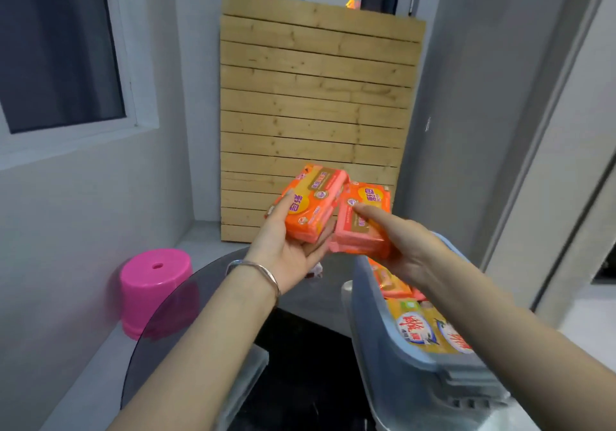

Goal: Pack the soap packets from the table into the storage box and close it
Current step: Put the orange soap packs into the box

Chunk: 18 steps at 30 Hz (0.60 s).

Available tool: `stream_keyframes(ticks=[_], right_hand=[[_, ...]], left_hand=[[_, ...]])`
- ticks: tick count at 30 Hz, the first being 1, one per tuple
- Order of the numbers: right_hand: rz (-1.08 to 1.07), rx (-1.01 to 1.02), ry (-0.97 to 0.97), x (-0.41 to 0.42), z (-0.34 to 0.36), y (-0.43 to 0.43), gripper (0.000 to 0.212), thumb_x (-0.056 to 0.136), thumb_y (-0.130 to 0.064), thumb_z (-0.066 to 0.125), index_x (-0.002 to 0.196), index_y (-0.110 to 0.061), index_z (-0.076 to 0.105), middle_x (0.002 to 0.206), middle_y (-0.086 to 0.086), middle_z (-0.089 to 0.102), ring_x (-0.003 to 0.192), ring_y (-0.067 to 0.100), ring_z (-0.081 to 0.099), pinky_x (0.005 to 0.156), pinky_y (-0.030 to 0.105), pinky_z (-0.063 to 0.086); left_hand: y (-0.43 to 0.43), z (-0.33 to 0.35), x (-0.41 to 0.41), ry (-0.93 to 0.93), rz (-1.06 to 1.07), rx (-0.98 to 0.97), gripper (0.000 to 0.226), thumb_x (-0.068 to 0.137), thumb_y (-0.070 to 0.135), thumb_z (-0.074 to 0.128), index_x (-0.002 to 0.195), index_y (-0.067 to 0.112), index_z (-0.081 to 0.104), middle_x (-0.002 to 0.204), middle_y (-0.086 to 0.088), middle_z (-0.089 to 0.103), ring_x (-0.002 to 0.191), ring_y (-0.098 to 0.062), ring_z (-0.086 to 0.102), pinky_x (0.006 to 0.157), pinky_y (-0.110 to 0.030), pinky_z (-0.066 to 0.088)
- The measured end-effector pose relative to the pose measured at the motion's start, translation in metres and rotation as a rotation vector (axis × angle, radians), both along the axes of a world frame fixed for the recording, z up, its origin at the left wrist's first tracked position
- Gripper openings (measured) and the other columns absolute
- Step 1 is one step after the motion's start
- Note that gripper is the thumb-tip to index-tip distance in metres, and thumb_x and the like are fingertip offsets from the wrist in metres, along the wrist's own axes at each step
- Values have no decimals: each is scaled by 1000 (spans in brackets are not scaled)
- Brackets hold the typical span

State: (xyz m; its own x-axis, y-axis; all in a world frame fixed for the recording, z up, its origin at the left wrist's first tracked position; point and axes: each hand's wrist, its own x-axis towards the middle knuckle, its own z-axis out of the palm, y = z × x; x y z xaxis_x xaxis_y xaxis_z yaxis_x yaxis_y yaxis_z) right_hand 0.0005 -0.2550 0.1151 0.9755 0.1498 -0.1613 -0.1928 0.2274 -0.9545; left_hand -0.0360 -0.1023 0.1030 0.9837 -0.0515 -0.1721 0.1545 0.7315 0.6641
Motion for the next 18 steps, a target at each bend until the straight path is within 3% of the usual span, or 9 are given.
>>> stream_keyframes(ticks=[2,5,7,11,14,18], right_hand=[[11,-117,17,1,0,-33,35,77,-18,75,107,-6,62,95,13,72,78,23,68,77,38,57],[30,-310,17,-1,-11,-74,62,73,-19,78,125,-19,44,109,14,69,88,29,70,73,42,59],[73,-336,35,-3,-20,-95,58,78,-16,74,126,-23,42,112,15,68,88,29,69,73,42,59],[217,-389,132,-3,-43,-110,41,86,-20,67,124,-16,51,109,15,71,98,31,69,94,50,51],[304,-452,185,-5,-54,-109,34,88,-25,64,119,-12,60,112,14,72,106,30,67,99,48,49],[289,-745,70,-2,-52,-114,35,81,-34,71,108,-12,70,105,8,74,100,23,69,98,40,51]], left_hand=[[-17,0,0,25,-40,41,47,85,47,56,118,13,58,104,-11,70,88,-22,67,78,-35,55],[-36,-6,-1,87,-27,95,34,86,46,55,97,14,61,90,-7,68,79,-18,62,77,-28,48],[-47,-9,-1,108,-3,103,27,87,43,55,92,17,59,86,-5,67,74,-16,58,69,-26,44],[-61,-14,0,100,23,89,26,86,34,59,104,16,57,93,-7,66,75,-16,59,66,-25,45],[-68,-15,0,90,21,125,17,86,30,61,94,16,57,90,-8,66,76,-18,59,65,-26,46],[-74,-16,0,61,29,173,16,83,24,65,91,14,56,90,-9,65,80,-19,60,70,-27,50]])
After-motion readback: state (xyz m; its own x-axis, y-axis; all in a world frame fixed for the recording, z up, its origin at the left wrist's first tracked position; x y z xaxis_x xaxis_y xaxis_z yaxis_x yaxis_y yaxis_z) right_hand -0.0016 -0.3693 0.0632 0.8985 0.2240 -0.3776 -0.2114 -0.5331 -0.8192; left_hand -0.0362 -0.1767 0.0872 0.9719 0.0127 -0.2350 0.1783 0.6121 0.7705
